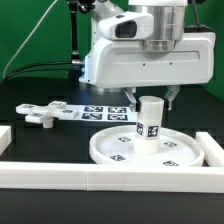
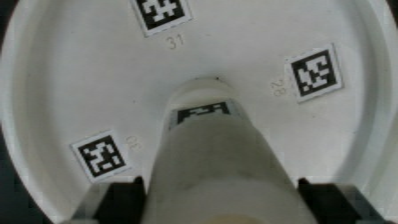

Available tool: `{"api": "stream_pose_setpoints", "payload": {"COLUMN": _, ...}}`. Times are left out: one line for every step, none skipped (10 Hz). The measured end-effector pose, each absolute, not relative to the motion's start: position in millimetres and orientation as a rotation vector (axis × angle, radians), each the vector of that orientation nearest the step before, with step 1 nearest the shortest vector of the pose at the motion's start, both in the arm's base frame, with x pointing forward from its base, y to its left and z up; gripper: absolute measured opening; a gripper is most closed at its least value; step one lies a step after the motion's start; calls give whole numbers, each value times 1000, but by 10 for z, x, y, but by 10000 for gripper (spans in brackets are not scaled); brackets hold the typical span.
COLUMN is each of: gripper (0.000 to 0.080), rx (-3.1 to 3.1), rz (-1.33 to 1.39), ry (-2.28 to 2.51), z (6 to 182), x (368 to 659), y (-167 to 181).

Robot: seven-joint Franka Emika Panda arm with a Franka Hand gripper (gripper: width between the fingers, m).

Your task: Assemble round table

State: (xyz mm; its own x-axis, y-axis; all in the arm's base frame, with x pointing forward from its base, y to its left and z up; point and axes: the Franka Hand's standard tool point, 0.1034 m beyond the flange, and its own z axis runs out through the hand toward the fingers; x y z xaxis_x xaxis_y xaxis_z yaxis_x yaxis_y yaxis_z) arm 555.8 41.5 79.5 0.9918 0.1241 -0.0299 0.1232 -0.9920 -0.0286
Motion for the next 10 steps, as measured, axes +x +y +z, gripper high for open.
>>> {"api": "stream_pose_setpoints", "payload": {"gripper": 407, "rx": -3112, "rz": 50, "ry": -102, "z": 795, "x": 5559, "y": 415}}
{"api": "stream_pose_setpoints", "payload": {"gripper": 407, "rx": -3114, "rz": 52, "ry": -9, "z": 795, "x": 5558, "y": 415}}
{"api": "stream_pose_setpoints", "payload": {"gripper": 407, "rx": -3111, "rz": 53, "ry": 72, "z": 795, "x": 5558, "y": 415}}
{"api": "stream_pose_setpoints", "payload": {"gripper": 407, "rx": -3092, "rz": 59, "ry": 270, "z": 792, "x": 5555, "y": 410}}
{"api": "stream_pose_setpoints", "payload": {"gripper": 407, "rx": -3054, "rz": 70, "ry": 476, "z": 783, "x": 5542, "y": 405}}
{"api": "stream_pose_setpoints", "payload": {"gripper": 407, "rx": -3023, "rz": 74, "ry": 649, "z": 779, "x": 5538, "y": 410}}
{"api": "stream_pose_setpoints", "payload": {"gripper": 407, "rx": -2974, "rz": 81, "ry": 835, "z": 777, "x": 5535, "y": 411}}
{"api": "stream_pose_setpoints", "payload": {"gripper": 407, "rx": -2918, "rz": 90, "ry": 984, "z": 776, "x": 5536, "y": 407}}
{"api": "stream_pose_setpoints", "payload": {"gripper": 407, "rx": -2843, "rz": 83, "ry": 1141, "z": 773, "x": 5546, "y": 402}}
{"api": "stream_pose_setpoints", "payload": {"gripper": 407, "rx": -2775, "rz": 96, "ry": 1304, "z": 777, "x": 5542, "y": 427}}
